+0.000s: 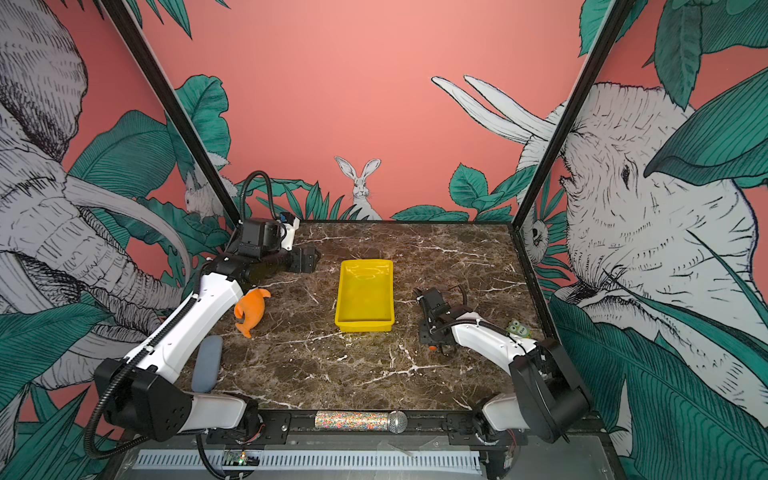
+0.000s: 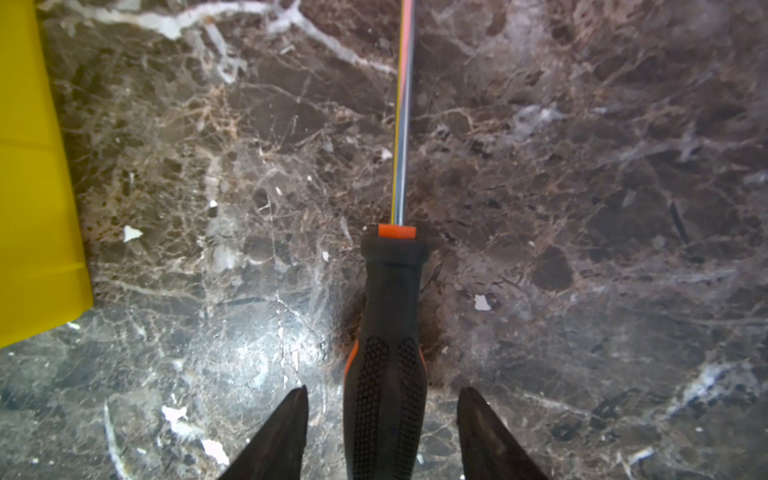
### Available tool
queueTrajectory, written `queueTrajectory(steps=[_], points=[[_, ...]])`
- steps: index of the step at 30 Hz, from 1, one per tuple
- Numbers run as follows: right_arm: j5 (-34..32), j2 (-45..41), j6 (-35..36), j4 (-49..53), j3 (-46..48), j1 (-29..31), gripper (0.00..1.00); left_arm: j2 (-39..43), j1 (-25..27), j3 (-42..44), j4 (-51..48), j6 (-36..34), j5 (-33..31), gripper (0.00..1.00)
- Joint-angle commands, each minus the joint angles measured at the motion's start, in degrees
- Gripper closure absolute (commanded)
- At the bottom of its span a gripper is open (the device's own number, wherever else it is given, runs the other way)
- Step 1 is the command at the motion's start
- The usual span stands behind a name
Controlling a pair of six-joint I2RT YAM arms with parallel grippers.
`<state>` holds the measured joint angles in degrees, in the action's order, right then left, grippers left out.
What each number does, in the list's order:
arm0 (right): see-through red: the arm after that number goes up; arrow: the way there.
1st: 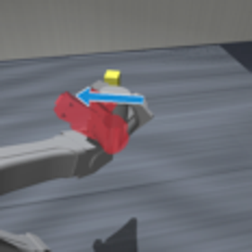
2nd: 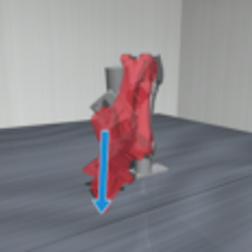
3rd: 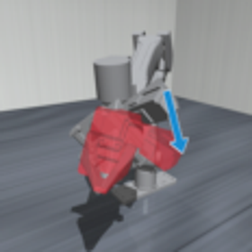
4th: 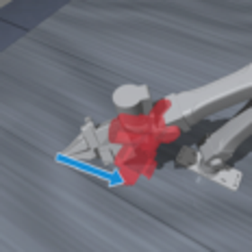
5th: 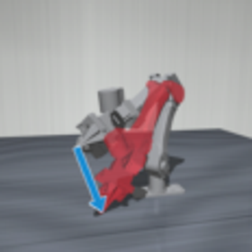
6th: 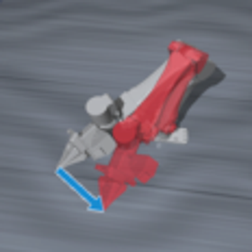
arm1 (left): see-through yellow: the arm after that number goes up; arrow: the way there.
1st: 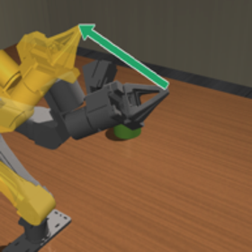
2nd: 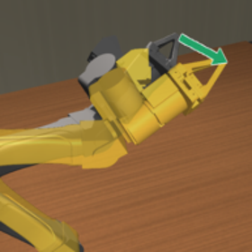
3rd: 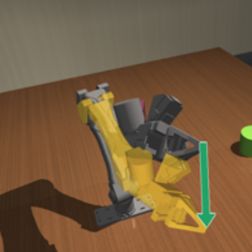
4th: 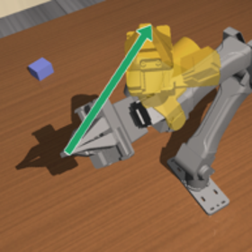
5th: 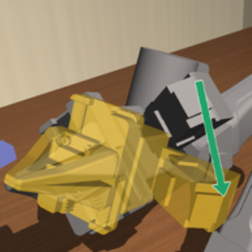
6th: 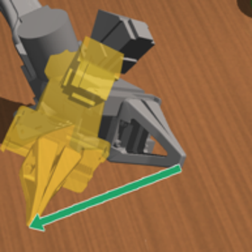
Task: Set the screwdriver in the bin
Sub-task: 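Lower the right gripper and close it on the black screwdriver handle, then lift the screwdriver with the right gripper and carry it over the yellow bin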
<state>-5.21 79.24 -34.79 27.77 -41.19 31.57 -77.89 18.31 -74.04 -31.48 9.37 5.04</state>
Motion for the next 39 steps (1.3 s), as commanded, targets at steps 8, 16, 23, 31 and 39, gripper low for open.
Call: queueTrajectory(steps=[8, 16, 23, 31, 39], points=[[-2.2, 3.1, -1.3, 0.6, -1.9, 0.8, 0.53, 0.2, 0.1, -1.1, -0.9, -0.2, -0.3, 0.0], [-1.6, 6.1, -0.4, -0.3, -2.7, 0.9, 0.56, -0.5, 0.1, -1.1, -1.0, -0.2, -0.6, 0.0], [-1.5, 5.8, -0.3, -0.3, -2.9, 0.9, 0.84, -1.5, 0.1, -1.7, -1.0, 0.2, -0.1, 0.0], [-2.9, 3.5, -0.7, 1.2, -2.0, 0.9, 1.0, -2.9, 0.1, -2.6, -1.6, 0.7, 0.6, 0.0], [-3.9, 0.3, -0.7, 3.4, -2.2, 0.9, 1.0, -3.1, 0.0, -2.7, -1.6, 1.0, 1.1, 0.0]])
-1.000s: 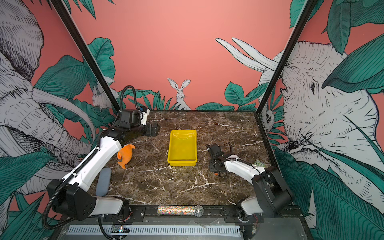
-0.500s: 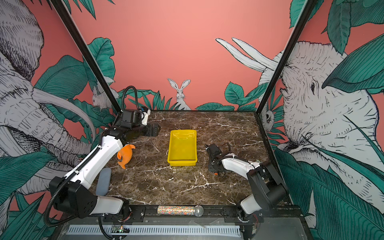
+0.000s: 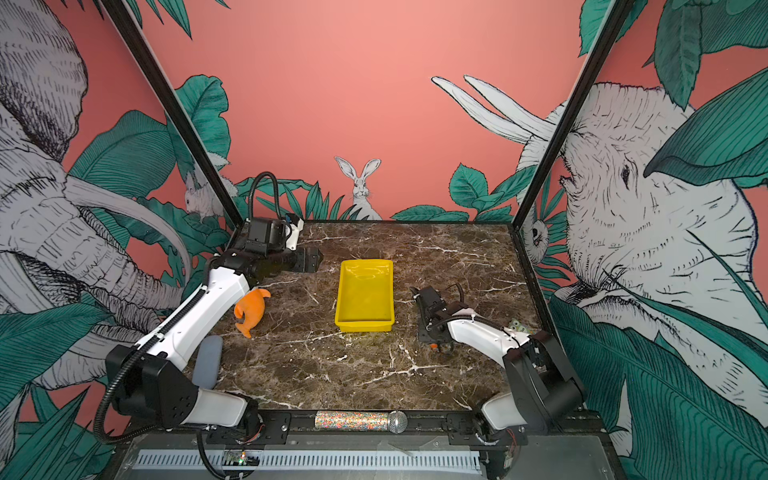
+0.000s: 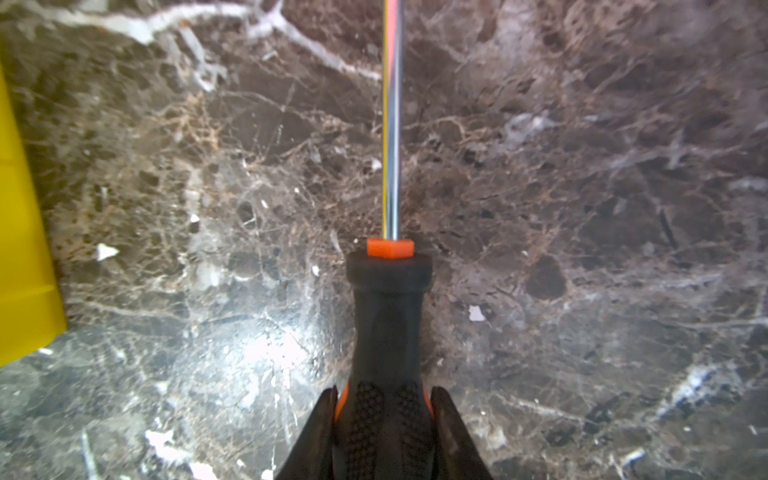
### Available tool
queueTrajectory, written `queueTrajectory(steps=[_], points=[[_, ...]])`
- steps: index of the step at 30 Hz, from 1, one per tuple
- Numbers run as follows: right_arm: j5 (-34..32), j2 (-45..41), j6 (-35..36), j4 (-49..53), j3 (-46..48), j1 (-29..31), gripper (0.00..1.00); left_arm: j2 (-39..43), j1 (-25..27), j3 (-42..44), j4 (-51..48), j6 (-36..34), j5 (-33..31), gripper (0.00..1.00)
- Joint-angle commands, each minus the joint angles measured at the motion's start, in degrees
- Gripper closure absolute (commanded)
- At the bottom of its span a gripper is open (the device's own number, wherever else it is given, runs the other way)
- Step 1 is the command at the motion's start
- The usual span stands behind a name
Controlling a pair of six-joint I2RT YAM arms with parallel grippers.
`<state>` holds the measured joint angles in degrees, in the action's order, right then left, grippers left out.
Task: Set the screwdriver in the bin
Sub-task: 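Lift the screwdriver with the right gripper and carry it over the yellow bin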
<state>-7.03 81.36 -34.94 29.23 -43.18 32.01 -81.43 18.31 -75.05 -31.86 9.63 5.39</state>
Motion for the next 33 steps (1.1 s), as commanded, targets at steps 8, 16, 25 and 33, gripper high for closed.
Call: queueTrajectory(steps=[8, 16, 25, 33], points=[[-2.6, -3.6, 1.3, 5.8, -4.0, 0.8, 1.0, 1.6, 0.1, -1.3, -1.2, 0.4, -0.4, 0.0], [-4.1, -6.0, 2.6, 10.9, -9.9, 2.4, 1.0, 1.8, 0.0, -1.5, -1.4, 0.2, -0.5, 0.0], [-4.3, -2.9, 6.4, 13.3, -20.6, 6.5, 1.0, 2.7, 0.0, -1.7, -1.7, -0.3, -1.6, 0.0], [-3.1, 4.9, 7.9, 11.4, -29.6, 10.1, 1.0, 3.7, 0.0, -2.1, -2.0, 0.0, -1.3, 0.0]])
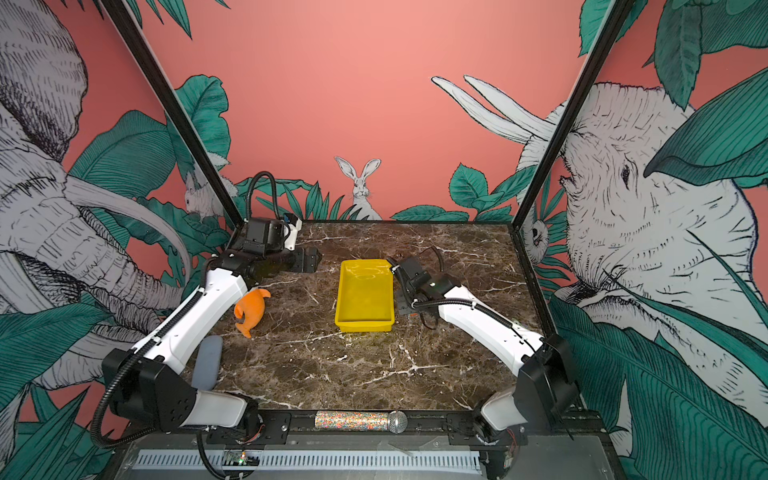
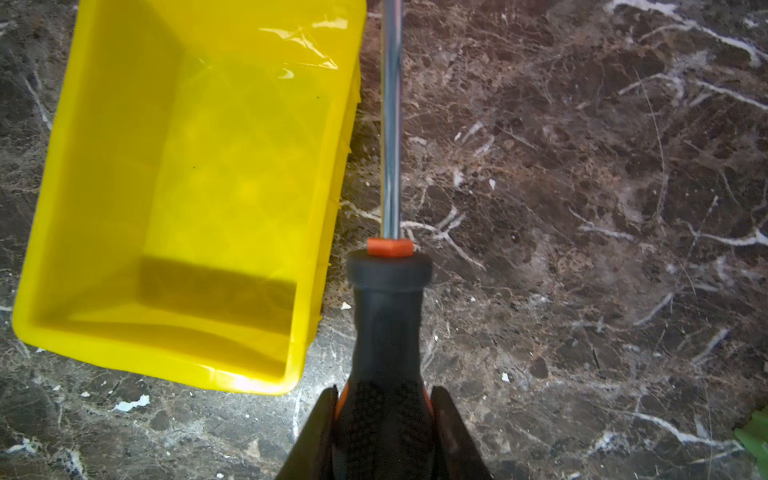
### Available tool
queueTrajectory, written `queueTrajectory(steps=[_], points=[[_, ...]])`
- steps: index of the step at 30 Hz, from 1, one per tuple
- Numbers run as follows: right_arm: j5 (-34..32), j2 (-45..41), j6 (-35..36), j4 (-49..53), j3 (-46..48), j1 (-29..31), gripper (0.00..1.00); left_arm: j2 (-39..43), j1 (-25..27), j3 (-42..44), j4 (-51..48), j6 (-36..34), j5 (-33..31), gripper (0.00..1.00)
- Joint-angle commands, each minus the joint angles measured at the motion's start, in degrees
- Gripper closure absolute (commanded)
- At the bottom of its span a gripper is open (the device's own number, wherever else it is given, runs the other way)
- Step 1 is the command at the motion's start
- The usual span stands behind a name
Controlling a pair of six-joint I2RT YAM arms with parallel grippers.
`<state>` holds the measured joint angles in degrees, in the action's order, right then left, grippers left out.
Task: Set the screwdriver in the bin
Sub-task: 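Lift the screwdriver with the right gripper and carry it over the yellow bin, then lower the screwdriver into the bin and open the right gripper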
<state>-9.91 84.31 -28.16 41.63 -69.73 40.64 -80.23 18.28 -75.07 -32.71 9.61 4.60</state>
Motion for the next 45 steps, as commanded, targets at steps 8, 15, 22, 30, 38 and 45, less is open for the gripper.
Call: queueTrajectory(steps=[8, 15, 22, 30, 38, 45], points=[[2.8, 12.0, 1.4, -3.8, -11.4, 5.0, 1.0, 4.6, 0.1, -1.5, -0.7, -0.1, -1.4, 0.0], [4.6, 17.9, -1.5, -6.7, -13.1, 6.5, 1.0, 5.4, 0.1, -1.5, -0.7, -0.1, -1.7, 0.0], [5.6, 22.8, -2.5, -8.5, -13.1, 6.6, 1.0, 6.2, 0.1, -1.3, -0.6, -0.5, -2.3, 0.0], [5.3, 26.5, -3.3, -9.6, -13.2, 6.6, 1.0, 6.7, 0.1, -0.8, -0.6, -1.1, -3.7, 0.0], [3.4, 29.9, -4.2, -7.4, -15.5, 6.6, 1.0, 7.0, 0.1, 0.1, -0.1, -2.1, -5.8, 0.0], [2.9, 31.1, -4.7, -7.1, -16.1, 6.6, 0.99, 6.7, 0.0, 0.2, -0.1, -2.3, -6.3, 0.0]])
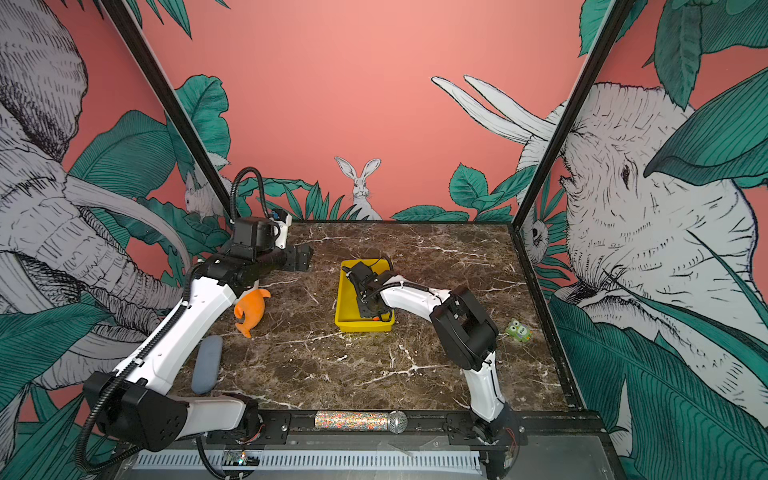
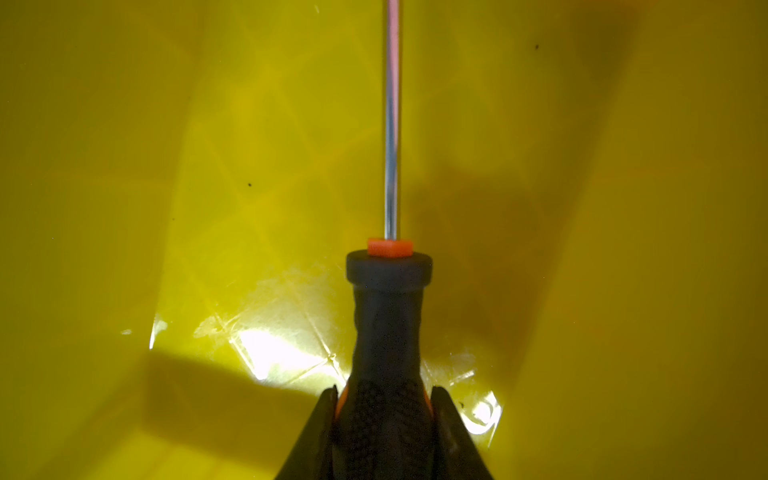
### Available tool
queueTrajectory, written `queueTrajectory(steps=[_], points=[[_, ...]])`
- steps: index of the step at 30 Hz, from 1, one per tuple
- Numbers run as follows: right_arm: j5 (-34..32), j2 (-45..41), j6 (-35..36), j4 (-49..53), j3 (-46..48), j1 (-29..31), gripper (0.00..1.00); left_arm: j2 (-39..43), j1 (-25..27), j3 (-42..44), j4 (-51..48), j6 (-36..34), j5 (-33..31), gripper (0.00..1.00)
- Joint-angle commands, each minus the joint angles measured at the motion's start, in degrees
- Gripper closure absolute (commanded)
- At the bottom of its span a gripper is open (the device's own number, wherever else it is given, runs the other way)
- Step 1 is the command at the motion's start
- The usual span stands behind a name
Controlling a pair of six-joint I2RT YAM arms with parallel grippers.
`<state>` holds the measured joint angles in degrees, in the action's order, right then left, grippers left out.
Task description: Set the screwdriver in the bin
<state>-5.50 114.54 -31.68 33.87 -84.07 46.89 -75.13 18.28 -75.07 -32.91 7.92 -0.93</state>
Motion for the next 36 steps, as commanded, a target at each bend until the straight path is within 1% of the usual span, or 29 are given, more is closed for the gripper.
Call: queueTrajectory(steps=[1, 3, 6, 12, 17, 24, 29, 36], points=[[-1.7, 0.9, -1.1, 0.8, -1.9, 0.4, 0.97, 1.5, 0.0, 0.2, 0.0, -0.8, -0.9, 0.0], [-1.8, 1.1, -1.1, 1.2, -2.1, 0.3, 0.9, 1.5, 0.1, 0.2, 0.1, -0.9, -1.1, 0.0], [-1.5, 1.2, -1.0, 1.4, -2.3, 0.3, 0.83, 1.5, 0.0, 0.2, 0.0, -0.9, -1.1, 0.0], [-0.9, 1.4, -0.9, 1.4, -2.5, 0.3, 0.78, 1.6, 0.0, 0.2, 0.3, -1.0, -1.1, 0.0], [-0.6, 1.5, -1.0, 1.2, -2.5, 0.3, 0.71, 1.8, 0.1, 0.6, 0.6, -1.0, -1.3, 0.0], [0.0, 2.0, -0.6, 1.7, -2.9, 0.2, 0.54, 1.7, 0.1, 0.5, 0.7, -1.0, -1.2, 0.0], [0.2, 1.2, -0.3, 1.7, -3.2, 0.3, 0.49, 1.6, 0.0, 0.6, 0.7, -0.9, -1.2, 0.0], [0.0, -2.3, 0.5, 2.8, -4.5, 0.3, 0.44, 1.5, 0.0, 0.5, 0.8, -0.9, -1.3, 0.0]])
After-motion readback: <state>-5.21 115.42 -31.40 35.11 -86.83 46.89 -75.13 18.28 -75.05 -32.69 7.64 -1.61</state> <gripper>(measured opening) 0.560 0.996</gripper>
